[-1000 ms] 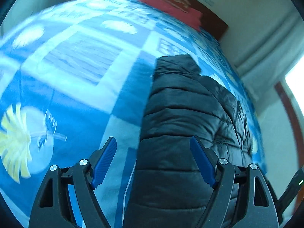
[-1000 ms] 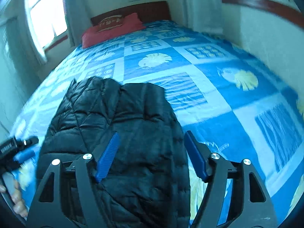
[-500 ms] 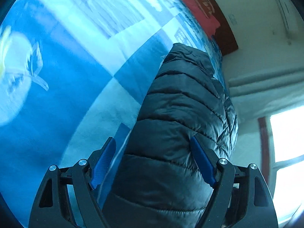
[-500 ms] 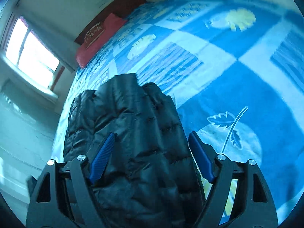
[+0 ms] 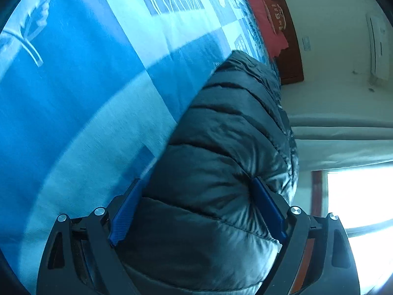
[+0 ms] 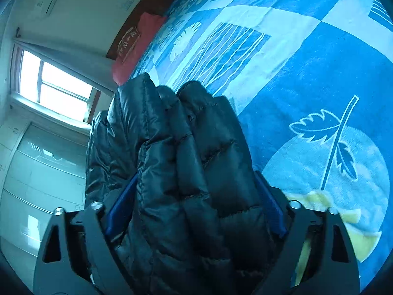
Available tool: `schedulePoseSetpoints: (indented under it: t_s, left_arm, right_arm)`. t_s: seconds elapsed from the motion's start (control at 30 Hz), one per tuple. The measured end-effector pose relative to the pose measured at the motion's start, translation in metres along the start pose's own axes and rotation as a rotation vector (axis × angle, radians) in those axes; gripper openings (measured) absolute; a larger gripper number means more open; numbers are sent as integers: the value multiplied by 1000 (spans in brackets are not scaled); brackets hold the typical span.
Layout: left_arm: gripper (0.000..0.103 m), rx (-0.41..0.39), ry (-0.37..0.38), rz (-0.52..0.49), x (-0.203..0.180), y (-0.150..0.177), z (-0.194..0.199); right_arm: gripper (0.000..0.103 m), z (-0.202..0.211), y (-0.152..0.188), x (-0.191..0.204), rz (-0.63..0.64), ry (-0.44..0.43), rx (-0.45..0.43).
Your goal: Fold large clothes
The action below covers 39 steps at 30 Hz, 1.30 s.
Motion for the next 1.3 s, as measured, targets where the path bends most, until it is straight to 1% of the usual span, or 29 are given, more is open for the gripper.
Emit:
schedulePoseSetpoints:
  t_s: [0.03, 0.07, 0.1, 0.17, 0.23, 0.33, 0.5, 0.7, 0.93, 1.07, 1.17, 1.3]
  left_arm:
    - [86, 2, -4, -8, 0, 0, 0]
    - [85, 4, -4, -15, -1, 0, 0]
    - [82, 9, 4, -14, 0, 0, 1]
    - [78, 15, 8, -18, -1, 0, 2]
    - [74, 15, 10, -32, -3, -1, 4]
    - [73, 12, 12, -67, -8, -2, 7]
    - [72, -3, 19, -100, -12, -11, 19]
    - [72, -46, 19, -112, -16, -33, 42]
    - [72, -104, 12, -101, -15, -83, 62]
    - [72, -131, 7, -108, -18, -113, 66]
    - [72, -151, -4, -119, -19, -131, 66]
    - [72, -159, -36, -125, -11, -153, 58]
  right_arm:
    - [68, 0, 2, 0, -8, -18, 3]
    - [64, 0, 3, -1, -18, -43, 7]
    - [57, 1, 4, -1, -23, -57, 5]
    - [48, 4, 7, 0, -26, -79, -6]
    - [43, 7, 9, 4, -18, -82, -18]
    - [39, 12, 10, 13, 5, -89, -37]
    - [36, 15, 15, 30, 31, -138, -58]
    - [35, -9, 11, 65, 77, -182, -40]
    - [35, -55, 3, 110, 111, -224, -4]
    - [35, -82, -1, 134, 124, -241, 10]
    - [35, -106, -6, 146, 121, -251, 23]
    - [35, -136, -6, 145, 106, -237, 53]
Point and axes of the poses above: each gripper's, at about its wrist camera, not at the fingertips, and z roughly against the way its jaws point, x to its left, y to its underside, the point moved 3 cm from there along -z, roughly the way its jaws point, and after that the axes turned 3 degrees about -y, right-handed, at the moved point
